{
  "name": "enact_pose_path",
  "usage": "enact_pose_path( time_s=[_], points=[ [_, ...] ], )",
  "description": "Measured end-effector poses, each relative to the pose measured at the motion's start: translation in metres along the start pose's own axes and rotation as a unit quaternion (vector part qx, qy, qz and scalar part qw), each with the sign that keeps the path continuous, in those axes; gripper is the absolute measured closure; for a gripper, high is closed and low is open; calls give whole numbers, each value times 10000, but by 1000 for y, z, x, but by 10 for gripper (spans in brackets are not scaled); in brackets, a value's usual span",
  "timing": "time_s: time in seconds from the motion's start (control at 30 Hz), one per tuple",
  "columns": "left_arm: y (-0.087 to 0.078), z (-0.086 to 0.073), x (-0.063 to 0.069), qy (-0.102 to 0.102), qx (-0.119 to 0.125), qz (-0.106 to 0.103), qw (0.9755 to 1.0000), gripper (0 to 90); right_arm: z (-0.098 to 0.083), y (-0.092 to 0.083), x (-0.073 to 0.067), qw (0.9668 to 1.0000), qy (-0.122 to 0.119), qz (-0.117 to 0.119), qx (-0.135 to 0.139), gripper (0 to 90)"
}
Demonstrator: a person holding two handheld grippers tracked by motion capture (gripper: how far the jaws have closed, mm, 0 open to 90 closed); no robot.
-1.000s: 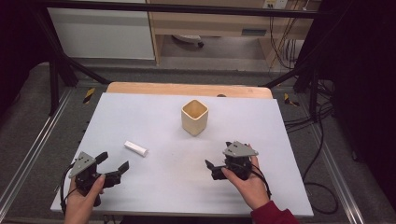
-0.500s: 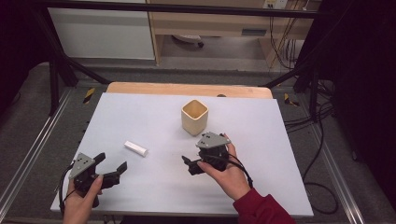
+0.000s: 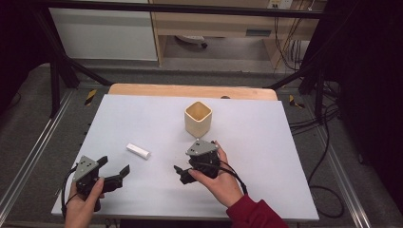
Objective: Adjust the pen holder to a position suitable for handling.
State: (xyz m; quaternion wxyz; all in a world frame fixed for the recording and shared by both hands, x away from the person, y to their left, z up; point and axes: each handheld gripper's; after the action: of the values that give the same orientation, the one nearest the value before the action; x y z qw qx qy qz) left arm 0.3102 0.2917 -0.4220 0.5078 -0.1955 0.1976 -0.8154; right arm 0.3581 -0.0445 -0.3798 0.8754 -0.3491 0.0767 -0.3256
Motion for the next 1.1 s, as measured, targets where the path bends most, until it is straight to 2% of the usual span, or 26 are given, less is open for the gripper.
enact_pose_path(
  time_s=[0.37, 0.63, 0.7, 0.83, 1.0, 1.1],
  points=[
    [0, 0, -2, 17, 7, 103, 9999, 78, 8, 8, -11, 9998, -130, 114, -97, 31],
    [-2, -1, -6, -20, 46, 228, 9997, 92, 15, 24, -19, 9993, -103, 268, -239, 36],
    [-2, -1, -7, -39, 83, 261, 9996, 92, 18, 30, -20, 9991, -101, 322, -267, 35],
    [-7, 3, -9, -7, 333, 487, 9983, 99, 21, 41, -24, 9985, -142, 399, -339, 38],
    [-4, 2, -12, -136, 273, 337, 9990, 99, 25, 55, -28, 9977, -207, 464, -442, 40],
    [-4, 2, -12, -138, 271, 368, 9989, 99, 27, 62, -28, 9973, -226, 473, -519, 40]
  ],
)
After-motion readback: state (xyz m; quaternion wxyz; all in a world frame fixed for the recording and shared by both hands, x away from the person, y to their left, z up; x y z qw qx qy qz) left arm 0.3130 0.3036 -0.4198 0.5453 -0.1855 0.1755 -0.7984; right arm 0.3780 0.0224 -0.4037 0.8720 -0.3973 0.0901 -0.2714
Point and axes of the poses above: each handheld gripper's, and its own axes: y roughly forward along the jaws, z roughly out of its top, x roughly to its right, and after that the axes turned 8 degrees about -x, right-handed
